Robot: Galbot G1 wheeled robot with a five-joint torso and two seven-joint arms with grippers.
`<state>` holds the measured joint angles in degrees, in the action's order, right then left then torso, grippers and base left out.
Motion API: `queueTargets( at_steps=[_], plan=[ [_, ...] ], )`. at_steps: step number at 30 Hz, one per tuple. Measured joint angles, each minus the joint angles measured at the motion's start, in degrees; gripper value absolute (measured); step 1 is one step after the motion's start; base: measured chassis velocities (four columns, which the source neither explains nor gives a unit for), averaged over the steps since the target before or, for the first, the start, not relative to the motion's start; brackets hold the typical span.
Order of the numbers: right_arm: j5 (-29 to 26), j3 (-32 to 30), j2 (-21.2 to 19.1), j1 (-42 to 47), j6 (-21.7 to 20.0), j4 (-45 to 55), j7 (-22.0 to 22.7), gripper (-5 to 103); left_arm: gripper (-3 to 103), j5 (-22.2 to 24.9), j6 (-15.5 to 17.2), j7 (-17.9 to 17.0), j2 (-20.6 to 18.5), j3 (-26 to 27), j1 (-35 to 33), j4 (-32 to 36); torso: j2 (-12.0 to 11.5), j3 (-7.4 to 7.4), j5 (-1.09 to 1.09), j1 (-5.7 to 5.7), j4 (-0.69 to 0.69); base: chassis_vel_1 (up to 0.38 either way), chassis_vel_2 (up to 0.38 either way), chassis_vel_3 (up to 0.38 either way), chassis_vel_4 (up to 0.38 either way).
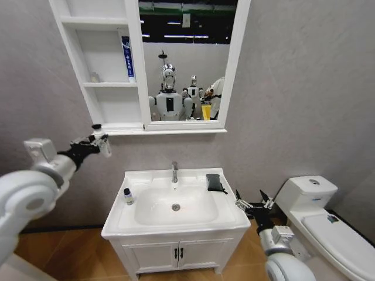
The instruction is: Move facial cleanser and shampoo from washbasin to cabinet, then wipe washbasin with towel.
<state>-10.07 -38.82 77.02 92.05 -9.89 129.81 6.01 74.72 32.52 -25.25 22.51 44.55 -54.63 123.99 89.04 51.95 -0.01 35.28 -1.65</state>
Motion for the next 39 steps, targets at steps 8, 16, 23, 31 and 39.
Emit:
queueTargets(
  at_steps=[8,16,23,31,39],
  plan=[
    [-0.73,-0.34,-0.70,0.90,1.25,-0.86,-0.86,100,32,3.83,1.34,2.38,-3.22,-5.10,9.85,-6.38,0.00,0.00,0.02,0.00,-0.03,0.000,0.000,0.000,0.000],
    [-0.75,0.11,-0.77,-0.31,0.49,-0.33,-0.59,100,32,-1.35,-1.21,1.47,2.74,-4.81,4.11,-2.94,0.00,0.00,0.01,0.00,-0.01,0.000,0.000,0.000,0.000],
    [-1.14,0.13,-1.74,-0.98,-0.85,0.31,0.14,100,32,-13.40,-4.44,3.51,12.13,-7.57,-0.39,-2.25,0.00,0.00,0.01,0.00,-0.02,0.000,0.000,0.000,0.000],
    [-1.50,0.62,-2.60,-1.74,-3.08,1.08,0.96,100,32,-13.43,-3.85,1.98,15.58,-14.89,8.66,-4.50,0.00,0.00,0.03,0.01,-0.04,0.000,0.000,0.000,0.000],
    [-0.78,0.70,-2.39,-0.94,-3.47,1.49,0.99,100,32,-11.50,-3.38,1.17,15.94,-21.92,18.61,-7.15,0.00,0.00,0.02,0.00,-0.02,0.000,0.000,0.000,0.000]
  ],
)
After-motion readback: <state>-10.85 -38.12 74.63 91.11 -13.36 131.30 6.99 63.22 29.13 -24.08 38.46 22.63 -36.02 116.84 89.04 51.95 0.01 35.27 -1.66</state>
